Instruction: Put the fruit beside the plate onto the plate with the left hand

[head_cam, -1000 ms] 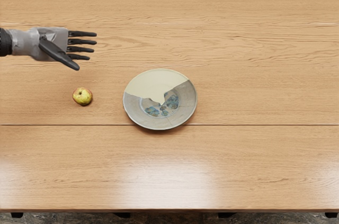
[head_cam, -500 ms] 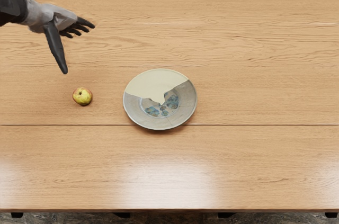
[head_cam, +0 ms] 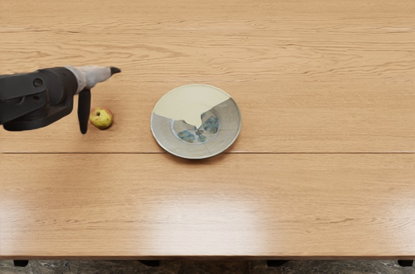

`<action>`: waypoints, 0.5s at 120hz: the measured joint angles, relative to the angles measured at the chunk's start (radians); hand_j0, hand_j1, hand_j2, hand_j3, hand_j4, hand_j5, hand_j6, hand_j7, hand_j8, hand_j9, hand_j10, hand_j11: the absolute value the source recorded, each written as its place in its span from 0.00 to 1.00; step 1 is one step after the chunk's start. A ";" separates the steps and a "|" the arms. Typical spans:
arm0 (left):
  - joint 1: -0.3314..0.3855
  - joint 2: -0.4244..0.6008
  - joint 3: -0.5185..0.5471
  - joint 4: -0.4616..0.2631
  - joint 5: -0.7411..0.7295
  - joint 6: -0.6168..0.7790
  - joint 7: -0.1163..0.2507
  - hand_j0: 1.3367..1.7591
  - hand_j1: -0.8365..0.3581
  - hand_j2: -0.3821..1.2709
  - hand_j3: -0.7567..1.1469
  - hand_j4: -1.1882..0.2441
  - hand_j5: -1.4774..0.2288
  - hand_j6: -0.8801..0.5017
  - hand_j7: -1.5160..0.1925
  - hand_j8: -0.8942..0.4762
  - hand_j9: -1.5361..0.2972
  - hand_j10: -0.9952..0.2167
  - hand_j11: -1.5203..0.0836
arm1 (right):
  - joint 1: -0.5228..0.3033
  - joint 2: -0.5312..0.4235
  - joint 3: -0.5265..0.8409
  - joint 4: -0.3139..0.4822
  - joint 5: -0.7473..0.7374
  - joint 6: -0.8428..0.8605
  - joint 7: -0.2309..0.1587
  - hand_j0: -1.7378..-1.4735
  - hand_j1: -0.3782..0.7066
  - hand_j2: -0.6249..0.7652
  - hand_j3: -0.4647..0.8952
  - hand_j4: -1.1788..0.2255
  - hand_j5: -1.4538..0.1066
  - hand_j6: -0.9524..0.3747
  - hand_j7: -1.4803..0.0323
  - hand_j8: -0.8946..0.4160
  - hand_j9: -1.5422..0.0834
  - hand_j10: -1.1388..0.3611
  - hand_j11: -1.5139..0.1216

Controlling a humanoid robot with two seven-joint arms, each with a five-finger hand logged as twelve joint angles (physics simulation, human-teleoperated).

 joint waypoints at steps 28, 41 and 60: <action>0.046 -0.039 0.006 0.000 0.059 0.054 0.000 0.76 0.99 0.23 0.40 0.83 0.87 0.63 0.89 0.65 0.84 0.82 0.95 | 0.000 0.000 0.000 0.000 0.000 0.000 0.000 0.30 0.04 0.45 0.34 0.83 0.92 0.71 0.97 0.67 0.94 0.75 0.92; 0.078 -0.040 0.006 -0.001 0.065 0.062 0.000 0.76 0.99 0.23 0.40 0.83 0.87 0.63 0.89 0.65 0.84 0.82 0.95 | 0.000 0.000 0.000 0.000 0.000 0.000 0.000 0.30 0.04 0.45 0.34 0.83 0.92 0.71 0.97 0.67 0.94 0.75 0.92; 0.100 -0.042 0.004 -0.002 0.068 0.070 0.000 0.76 0.96 0.24 0.40 0.80 0.84 0.61 0.86 0.62 0.81 0.79 0.92 | 0.000 0.000 0.001 0.000 -0.001 0.000 0.000 0.30 0.04 0.45 0.34 0.83 0.92 0.71 0.97 0.67 0.94 0.75 0.92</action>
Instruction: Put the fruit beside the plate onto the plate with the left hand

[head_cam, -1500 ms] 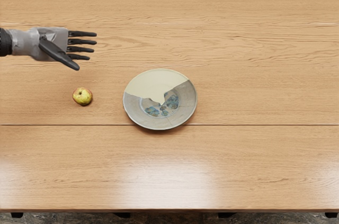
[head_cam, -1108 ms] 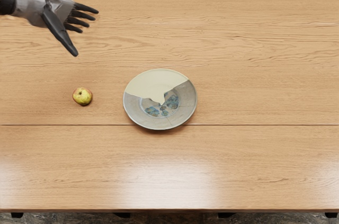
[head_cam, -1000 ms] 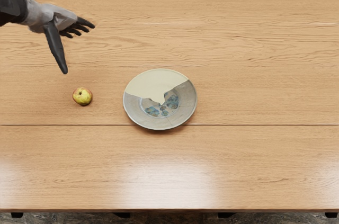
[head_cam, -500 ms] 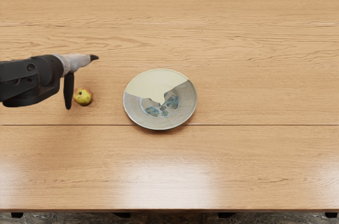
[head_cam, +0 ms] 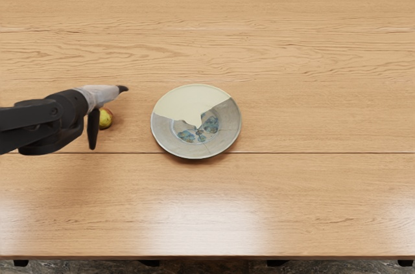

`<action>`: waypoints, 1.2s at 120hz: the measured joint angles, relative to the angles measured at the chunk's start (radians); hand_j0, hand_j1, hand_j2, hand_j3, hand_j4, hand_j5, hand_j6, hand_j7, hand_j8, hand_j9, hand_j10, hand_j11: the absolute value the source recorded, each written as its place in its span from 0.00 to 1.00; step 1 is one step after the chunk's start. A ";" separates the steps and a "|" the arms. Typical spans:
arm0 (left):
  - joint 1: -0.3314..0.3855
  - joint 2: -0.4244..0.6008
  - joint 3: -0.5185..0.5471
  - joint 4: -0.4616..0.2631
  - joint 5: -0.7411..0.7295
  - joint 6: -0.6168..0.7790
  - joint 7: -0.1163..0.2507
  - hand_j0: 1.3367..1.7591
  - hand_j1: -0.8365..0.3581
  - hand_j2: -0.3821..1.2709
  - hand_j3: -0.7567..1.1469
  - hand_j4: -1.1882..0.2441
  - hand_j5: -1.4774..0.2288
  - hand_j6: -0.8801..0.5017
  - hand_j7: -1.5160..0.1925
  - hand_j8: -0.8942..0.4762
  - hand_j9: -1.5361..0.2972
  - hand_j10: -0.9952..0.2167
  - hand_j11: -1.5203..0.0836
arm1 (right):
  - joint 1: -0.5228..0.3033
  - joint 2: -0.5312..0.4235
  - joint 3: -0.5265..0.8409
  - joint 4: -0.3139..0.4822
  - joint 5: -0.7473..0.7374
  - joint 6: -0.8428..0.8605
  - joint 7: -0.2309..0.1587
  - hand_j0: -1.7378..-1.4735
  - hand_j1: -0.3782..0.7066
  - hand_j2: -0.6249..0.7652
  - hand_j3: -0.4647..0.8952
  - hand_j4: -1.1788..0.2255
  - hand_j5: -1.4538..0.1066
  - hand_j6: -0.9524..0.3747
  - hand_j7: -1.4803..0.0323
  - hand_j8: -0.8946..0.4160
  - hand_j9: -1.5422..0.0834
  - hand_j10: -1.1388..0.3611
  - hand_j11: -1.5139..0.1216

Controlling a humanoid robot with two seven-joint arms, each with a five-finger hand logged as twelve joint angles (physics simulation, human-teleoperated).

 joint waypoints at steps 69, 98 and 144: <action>0.026 -0.008 -0.003 0.001 0.044 0.050 0.000 0.76 0.80 0.26 0.40 0.69 0.72 0.50 0.74 0.51 0.70 0.66 0.79 | 0.000 0.000 0.000 0.000 0.000 0.000 0.000 0.30 0.04 0.45 0.34 0.83 0.92 0.71 0.97 0.67 0.94 0.75 0.92; 0.022 -0.006 -0.006 0.014 0.002 0.050 0.000 0.76 0.72 0.27 0.40 0.64 0.66 0.44 0.68 0.45 0.65 0.60 0.73 | 0.000 0.000 0.000 -0.004 0.000 0.000 0.000 0.30 0.04 0.45 0.34 0.83 0.92 0.71 0.97 0.67 0.94 0.75 0.92; 0.025 0.001 -0.006 0.025 -0.011 0.050 0.000 0.76 0.58 0.28 0.40 0.54 0.55 0.34 0.58 0.35 0.55 0.48 0.62 | 0.000 0.000 0.000 -0.007 0.000 0.000 0.000 0.30 0.04 0.45 0.34 0.83 0.92 0.71 0.97 0.67 0.94 0.75 0.92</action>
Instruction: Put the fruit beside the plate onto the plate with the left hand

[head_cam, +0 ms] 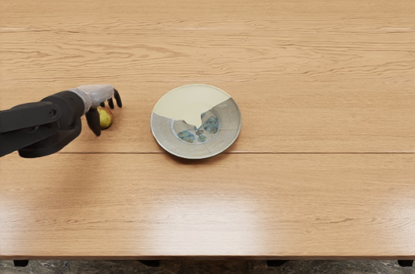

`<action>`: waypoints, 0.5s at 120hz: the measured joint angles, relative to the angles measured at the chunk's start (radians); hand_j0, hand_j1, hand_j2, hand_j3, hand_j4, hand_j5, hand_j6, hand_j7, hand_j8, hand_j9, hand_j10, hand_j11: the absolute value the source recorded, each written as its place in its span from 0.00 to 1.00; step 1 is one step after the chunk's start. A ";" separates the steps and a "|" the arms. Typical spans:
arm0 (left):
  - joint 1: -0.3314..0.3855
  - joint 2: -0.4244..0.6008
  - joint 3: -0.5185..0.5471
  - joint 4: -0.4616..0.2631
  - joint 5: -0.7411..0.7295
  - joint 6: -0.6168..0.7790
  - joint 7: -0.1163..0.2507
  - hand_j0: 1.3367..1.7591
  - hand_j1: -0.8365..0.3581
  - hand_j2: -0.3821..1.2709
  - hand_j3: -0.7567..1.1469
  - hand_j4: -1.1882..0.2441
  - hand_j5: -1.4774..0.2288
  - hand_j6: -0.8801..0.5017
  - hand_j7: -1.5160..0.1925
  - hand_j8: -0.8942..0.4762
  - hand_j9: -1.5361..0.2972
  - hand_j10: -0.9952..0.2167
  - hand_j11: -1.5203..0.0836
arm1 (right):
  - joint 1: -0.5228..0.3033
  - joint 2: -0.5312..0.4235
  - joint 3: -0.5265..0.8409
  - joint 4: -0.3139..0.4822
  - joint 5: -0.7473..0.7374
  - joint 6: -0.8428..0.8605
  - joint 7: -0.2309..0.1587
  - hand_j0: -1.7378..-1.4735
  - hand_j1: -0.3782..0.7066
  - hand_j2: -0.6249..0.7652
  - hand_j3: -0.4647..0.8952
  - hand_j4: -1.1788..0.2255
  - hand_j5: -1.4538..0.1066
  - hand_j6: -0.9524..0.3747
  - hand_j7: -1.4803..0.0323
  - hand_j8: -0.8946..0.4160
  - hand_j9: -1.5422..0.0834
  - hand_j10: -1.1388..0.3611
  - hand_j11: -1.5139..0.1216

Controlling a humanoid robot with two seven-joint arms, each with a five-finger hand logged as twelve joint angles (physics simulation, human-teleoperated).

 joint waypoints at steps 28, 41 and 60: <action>0.002 -0.002 0.001 0.000 0.010 0.003 0.000 0.76 0.55 0.29 0.40 0.52 0.53 0.31 0.55 0.33 0.52 0.45 0.59 | 0.001 0.000 0.000 -0.006 0.000 0.000 0.000 0.30 0.04 0.45 0.34 0.83 0.92 0.71 0.97 0.67 0.94 0.75 0.92; 0.003 -0.002 0.002 0.000 0.012 0.006 0.000 0.76 0.51 0.30 0.40 0.49 0.49 0.28 0.52 0.30 0.49 0.42 0.55 | 0.000 0.000 0.000 -0.006 0.000 0.000 0.000 0.30 0.04 0.45 0.34 0.83 0.92 0.71 0.97 0.67 0.94 0.75 0.92; 0.003 -0.002 0.003 0.000 0.013 0.008 0.000 0.76 0.48 0.33 0.40 0.45 0.45 0.27 0.47 0.31 0.45 0.37 0.50 | 0.000 0.000 0.001 -0.009 0.000 0.000 0.000 0.30 0.04 0.45 0.34 0.83 0.92 0.71 0.97 0.67 0.94 0.75 0.92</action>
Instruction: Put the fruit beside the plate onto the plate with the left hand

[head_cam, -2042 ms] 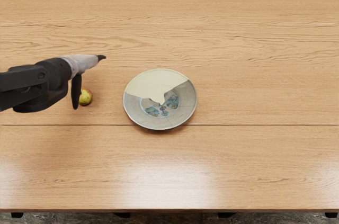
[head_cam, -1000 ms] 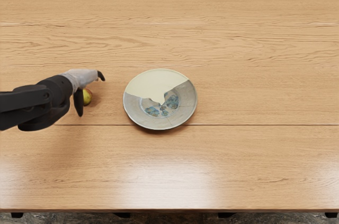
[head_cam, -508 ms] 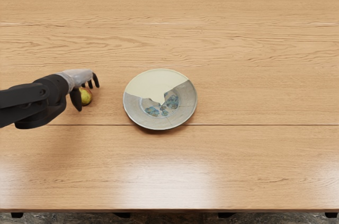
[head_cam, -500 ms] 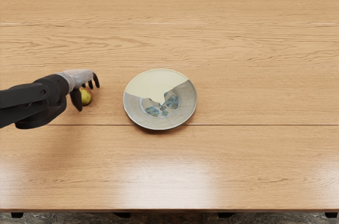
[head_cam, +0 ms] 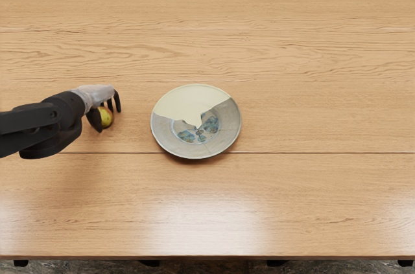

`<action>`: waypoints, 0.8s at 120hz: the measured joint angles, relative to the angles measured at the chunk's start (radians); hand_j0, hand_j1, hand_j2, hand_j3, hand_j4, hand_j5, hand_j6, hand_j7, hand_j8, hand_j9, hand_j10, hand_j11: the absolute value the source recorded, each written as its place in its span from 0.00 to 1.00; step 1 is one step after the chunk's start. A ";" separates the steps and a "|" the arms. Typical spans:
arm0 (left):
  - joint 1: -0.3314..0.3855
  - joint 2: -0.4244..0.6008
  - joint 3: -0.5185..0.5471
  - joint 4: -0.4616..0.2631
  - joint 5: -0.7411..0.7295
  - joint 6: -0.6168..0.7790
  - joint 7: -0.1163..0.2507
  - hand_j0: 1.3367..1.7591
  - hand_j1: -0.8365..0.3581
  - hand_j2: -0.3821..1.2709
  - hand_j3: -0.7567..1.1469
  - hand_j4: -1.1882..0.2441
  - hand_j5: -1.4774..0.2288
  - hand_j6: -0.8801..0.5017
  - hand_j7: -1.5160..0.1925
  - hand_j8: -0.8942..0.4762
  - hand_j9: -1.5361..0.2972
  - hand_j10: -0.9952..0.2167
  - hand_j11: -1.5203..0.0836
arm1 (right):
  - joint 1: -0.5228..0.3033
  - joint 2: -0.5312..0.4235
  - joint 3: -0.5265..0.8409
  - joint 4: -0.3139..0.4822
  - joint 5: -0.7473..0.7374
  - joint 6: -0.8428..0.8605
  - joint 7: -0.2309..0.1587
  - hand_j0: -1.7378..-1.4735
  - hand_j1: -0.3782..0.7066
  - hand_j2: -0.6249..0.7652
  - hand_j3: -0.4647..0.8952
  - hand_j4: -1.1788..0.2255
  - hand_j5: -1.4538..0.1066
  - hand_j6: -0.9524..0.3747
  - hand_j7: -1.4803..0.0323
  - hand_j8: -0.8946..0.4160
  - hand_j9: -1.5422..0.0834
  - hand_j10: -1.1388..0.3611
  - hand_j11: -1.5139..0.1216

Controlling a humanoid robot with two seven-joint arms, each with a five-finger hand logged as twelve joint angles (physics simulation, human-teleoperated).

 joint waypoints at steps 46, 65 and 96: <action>0.015 0.003 -0.003 0.000 0.002 0.007 -0.001 0.74 0.46 0.43 0.40 0.29 0.33 0.25 0.33 0.28 0.30 0.27 0.33 | 0.000 0.000 -0.001 -0.002 0.000 0.000 0.000 0.30 0.04 0.45 0.34 0.83 0.92 0.71 0.97 0.67 0.94 0.75 0.92; 0.015 0.005 -0.004 -0.001 -0.008 0.012 0.000 0.74 0.45 0.45 0.40 0.26 0.25 0.30 0.26 0.35 0.25 0.29 0.26 | 0.000 0.000 -0.001 -0.002 0.001 0.000 0.000 0.30 0.04 0.45 0.34 0.83 0.92 0.71 0.97 0.67 0.94 0.75 0.92; -0.018 0.015 -0.045 0.000 -0.028 0.004 0.001 0.74 0.46 0.45 0.40 0.25 0.18 0.34 0.21 0.38 0.20 0.32 0.23 | 0.000 0.000 0.000 -0.002 0.000 0.000 0.000 0.30 0.04 0.45 0.34 0.83 0.92 0.71 0.97 0.67 0.94 0.75 0.92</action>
